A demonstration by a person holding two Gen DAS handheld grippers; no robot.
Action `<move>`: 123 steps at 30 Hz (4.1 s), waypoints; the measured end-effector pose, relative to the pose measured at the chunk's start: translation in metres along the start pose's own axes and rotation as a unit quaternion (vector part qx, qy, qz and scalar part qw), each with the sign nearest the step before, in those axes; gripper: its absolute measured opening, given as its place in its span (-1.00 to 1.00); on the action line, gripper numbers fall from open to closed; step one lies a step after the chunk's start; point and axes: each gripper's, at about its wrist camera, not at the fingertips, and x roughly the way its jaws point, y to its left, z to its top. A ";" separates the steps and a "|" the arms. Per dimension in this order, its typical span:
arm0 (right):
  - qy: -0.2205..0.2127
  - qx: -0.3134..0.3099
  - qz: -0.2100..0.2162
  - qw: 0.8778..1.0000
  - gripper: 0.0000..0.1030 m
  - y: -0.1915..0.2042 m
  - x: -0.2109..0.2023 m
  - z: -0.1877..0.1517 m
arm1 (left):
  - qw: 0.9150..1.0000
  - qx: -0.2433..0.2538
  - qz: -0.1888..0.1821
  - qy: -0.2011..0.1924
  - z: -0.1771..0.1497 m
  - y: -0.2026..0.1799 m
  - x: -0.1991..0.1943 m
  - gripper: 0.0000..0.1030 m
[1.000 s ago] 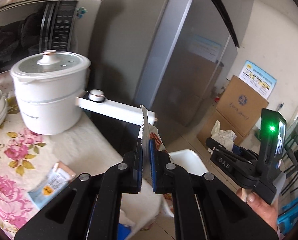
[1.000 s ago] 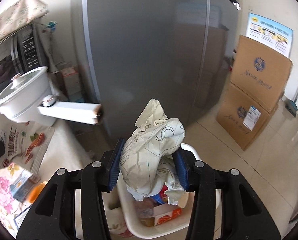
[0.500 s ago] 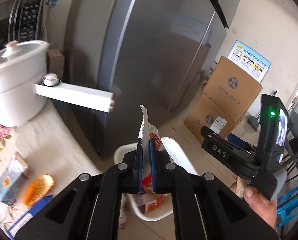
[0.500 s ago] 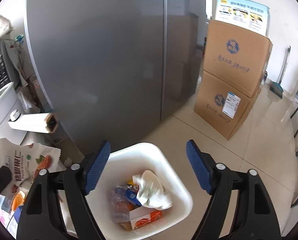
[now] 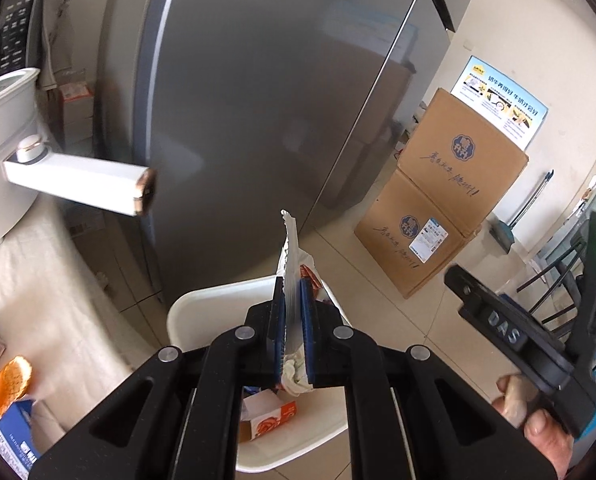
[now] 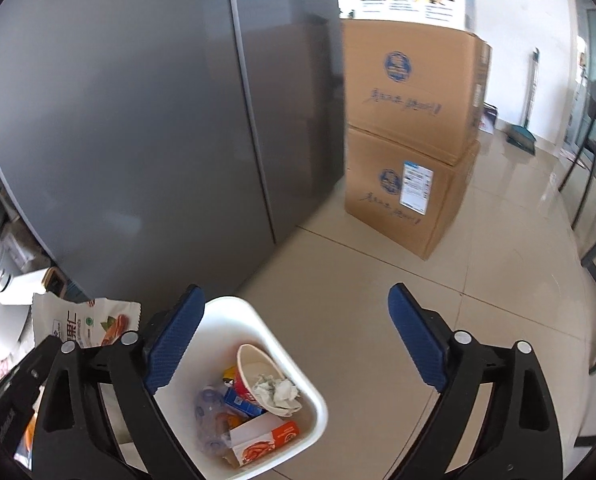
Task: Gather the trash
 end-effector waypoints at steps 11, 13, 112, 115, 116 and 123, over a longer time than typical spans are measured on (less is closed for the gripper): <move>-0.014 -0.036 -0.031 0.999 0.73 0.005 -0.008 -0.004 | 1.000 -0.001 0.018 0.001 0.001 0.000 0.009 -0.17; -0.022 -0.046 -0.034 0.998 0.76 0.010 -0.014 -0.006 | 1.000 0.004 0.030 -0.004 -0.002 0.003 0.004 -0.17; 0.191 -0.176 0.186 0.948 0.86 0.265 -0.134 -0.220 | 0.990 -0.094 0.104 0.016 -0.099 0.331 -0.224 0.12; 0.235 -0.142 0.180 0.945 0.86 0.270 -0.124 -0.234 | 0.991 -0.099 0.094 0.012 -0.099 0.332 -0.232 0.13; 0.248 -0.129 0.179 0.943 0.86 0.272 -0.121 -0.239 | 0.991 -0.099 0.093 0.012 -0.099 0.332 -0.232 0.13; 0.306 -0.062 0.183 0.932 0.87 0.279 -0.103 -0.263 | 0.990 -0.116 0.078 0.019 -0.099 0.343 -0.228 0.13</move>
